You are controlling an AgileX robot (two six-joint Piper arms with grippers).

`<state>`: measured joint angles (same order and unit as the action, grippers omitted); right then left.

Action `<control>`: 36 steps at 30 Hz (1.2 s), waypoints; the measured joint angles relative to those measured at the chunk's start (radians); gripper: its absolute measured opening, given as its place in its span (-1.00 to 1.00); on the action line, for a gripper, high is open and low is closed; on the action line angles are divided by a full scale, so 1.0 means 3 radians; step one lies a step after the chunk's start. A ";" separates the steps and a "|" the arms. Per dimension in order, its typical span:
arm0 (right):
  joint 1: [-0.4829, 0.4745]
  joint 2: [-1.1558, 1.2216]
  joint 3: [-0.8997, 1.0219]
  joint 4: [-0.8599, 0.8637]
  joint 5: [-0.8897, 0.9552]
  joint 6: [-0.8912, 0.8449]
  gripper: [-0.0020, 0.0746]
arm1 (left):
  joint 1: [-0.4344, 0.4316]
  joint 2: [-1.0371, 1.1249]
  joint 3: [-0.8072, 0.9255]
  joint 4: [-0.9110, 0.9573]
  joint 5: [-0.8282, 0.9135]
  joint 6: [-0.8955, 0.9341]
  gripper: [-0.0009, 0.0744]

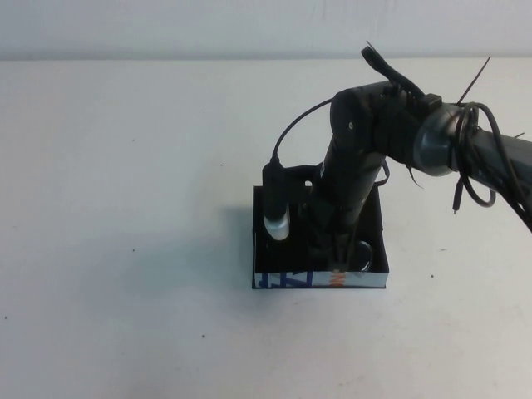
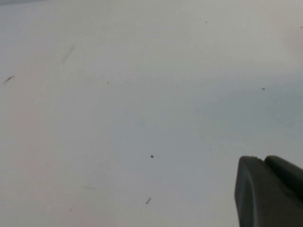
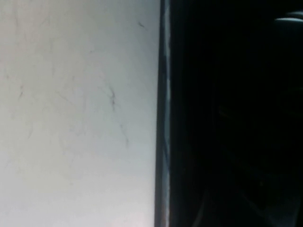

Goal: Take glasses out of glasses case
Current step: Pick up the glasses from the glasses case, then place the glasses on the table

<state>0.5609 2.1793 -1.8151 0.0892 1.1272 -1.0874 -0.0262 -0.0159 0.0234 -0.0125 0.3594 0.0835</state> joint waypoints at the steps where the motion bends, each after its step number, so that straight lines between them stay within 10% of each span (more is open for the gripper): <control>1: 0.0000 0.0000 0.0000 0.0000 -0.0006 0.0000 -0.28 | 0.0000 0.0000 0.0000 0.0000 0.0000 0.0000 -0.99; 8: -0.0018 -0.0052 0.0000 0.0023 0.0023 0.0086 -0.78 | 0.0000 0.0000 0.0000 0.0000 0.0000 0.0000 -0.99; 14: -0.0074 -0.0377 -0.0118 -0.0101 0.0255 0.0405 -0.83 | 0.0000 0.0000 0.0000 0.0000 0.0000 0.0000 -0.99; 22: -0.0456 -0.1048 -0.0016 0.0089 0.0323 0.2241 -0.83 | 0.0000 0.0000 0.0000 0.0000 0.0000 0.0000 -0.99; 36: -0.1407 -0.1719 0.2505 0.0334 -0.0747 0.3364 -0.83 | 0.0000 0.0000 0.0000 0.0000 0.0000 0.0000 -0.99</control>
<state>0.1388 1.6635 -1.0634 0.1893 0.9033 -0.0781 -0.0262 -0.0159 0.0234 -0.0125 0.3594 0.0835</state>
